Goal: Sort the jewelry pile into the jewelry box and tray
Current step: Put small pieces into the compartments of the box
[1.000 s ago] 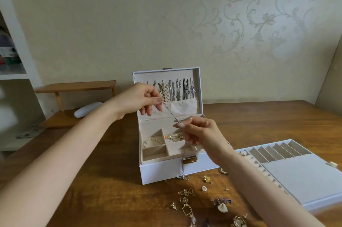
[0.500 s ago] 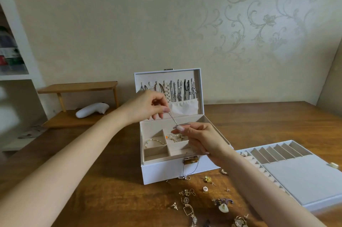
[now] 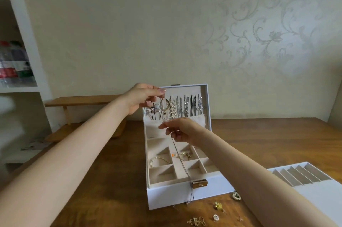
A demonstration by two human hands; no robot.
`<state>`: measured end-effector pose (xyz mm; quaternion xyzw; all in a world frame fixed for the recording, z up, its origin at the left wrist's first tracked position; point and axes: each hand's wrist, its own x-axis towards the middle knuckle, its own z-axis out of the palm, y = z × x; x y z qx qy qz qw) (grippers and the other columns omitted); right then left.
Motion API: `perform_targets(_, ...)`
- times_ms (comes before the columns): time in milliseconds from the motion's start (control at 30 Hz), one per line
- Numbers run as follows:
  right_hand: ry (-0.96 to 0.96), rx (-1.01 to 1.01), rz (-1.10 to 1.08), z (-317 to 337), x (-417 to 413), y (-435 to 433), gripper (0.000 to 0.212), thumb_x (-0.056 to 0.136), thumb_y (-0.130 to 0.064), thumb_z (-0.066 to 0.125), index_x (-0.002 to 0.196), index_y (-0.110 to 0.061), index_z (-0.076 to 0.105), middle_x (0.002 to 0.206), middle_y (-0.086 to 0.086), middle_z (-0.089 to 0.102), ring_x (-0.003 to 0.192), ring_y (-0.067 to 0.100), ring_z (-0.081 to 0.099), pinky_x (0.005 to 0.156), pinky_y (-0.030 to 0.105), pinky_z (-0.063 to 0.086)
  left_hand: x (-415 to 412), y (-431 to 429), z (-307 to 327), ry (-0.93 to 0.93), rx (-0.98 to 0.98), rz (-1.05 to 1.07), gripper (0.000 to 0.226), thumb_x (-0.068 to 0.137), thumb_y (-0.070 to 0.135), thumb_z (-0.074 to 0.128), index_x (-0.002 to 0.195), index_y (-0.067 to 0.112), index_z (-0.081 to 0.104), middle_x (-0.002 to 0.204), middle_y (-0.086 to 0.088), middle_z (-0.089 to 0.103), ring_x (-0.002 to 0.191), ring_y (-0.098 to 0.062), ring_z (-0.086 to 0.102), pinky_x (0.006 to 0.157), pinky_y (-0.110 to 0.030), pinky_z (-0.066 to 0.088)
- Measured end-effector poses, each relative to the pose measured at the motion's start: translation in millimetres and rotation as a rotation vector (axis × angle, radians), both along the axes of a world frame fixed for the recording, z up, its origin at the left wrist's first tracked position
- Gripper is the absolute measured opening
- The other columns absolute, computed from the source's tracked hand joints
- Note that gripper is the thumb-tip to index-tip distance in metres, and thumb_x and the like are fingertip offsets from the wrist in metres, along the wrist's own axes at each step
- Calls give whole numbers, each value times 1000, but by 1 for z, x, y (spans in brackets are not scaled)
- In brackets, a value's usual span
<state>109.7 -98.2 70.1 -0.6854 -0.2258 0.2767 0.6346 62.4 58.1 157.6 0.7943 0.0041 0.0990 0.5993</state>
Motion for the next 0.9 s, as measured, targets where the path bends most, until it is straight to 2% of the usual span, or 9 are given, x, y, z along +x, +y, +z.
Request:
perform_targets(100,108,117,-40,0,15,17,15,94,-6,53,88,0,65,81,7,66,49,5,49,45,11,42,11,7,2,-55,101,101,2,87,10,65,88,9,63,82,-2,65,59,-5,53,47,-14,42)
perform_targets(200,216,257,-62,-4,25,28,14,93,0,51,92,6,64,76,10,69,55,10,62,54,16,52,20,16,2,-103,116,136,1,89,10,62,88,9,62,81,-3,65,59,-6,57,49,-14,46)
perform_targets(267,220,283,-31,-8,28,32,17,95,-2,49,91,3,65,69,9,66,55,12,62,56,19,53,24,20,0,-116,118,133,2,90,9,60,89,8,62,82,-5,66,60,-7,60,51,-15,48)
perform_targets(400,132,220,3,-16,25,33,20,96,-9,47,92,-2,66,62,5,56,48,8,52,47,17,44,32,23,-8,-146,225,163,4,90,11,61,88,8,61,78,-4,65,60,-9,57,49,-16,47)
perform_targets(467,81,171,2,-19,24,33,21,97,-12,48,94,-4,67,55,2,54,44,8,47,43,16,39,40,24,-16,-206,428,218,8,88,15,65,81,12,62,72,0,64,62,-11,55,56,-24,49)
perform_targets(567,30,120,-14,-21,24,32,24,99,-19,46,99,-7,67,46,0,49,36,8,38,35,17,29,46,25,-28,-260,718,292,11,84,24,69,77,18,63,74,5,65,72,-16,60,73,-37,52)
perform_targets(700,31,117,-24,-18,28,33,25,99,-23,46,100,-9,68,37,-2,38,29,8,24,32,17,17,45,21,-35,-310,897,359,11,86,29,66,77,23,62,74,10,60,76,-15,60,71,-35,54)
perform_targets(800,44,111,-32,-16,32,35,26,99,-27,47,98,-11,68,37,-3,31,31,8,23,35,18,28,47,22,-37,-336,955,395,11,88,29,63,80,22,63,65,12,52,70,-16,57,64,-30,50)
perform_targets(900,14,48,-37,-11,34,32,25,96,-29,54,92,-9,69,46,3,53,34,8,35,38,20,37,49,24,-38,-356,993,421,10,90,28,60,82,22,64,58,15,45,64,-17,55,60,-28,46)
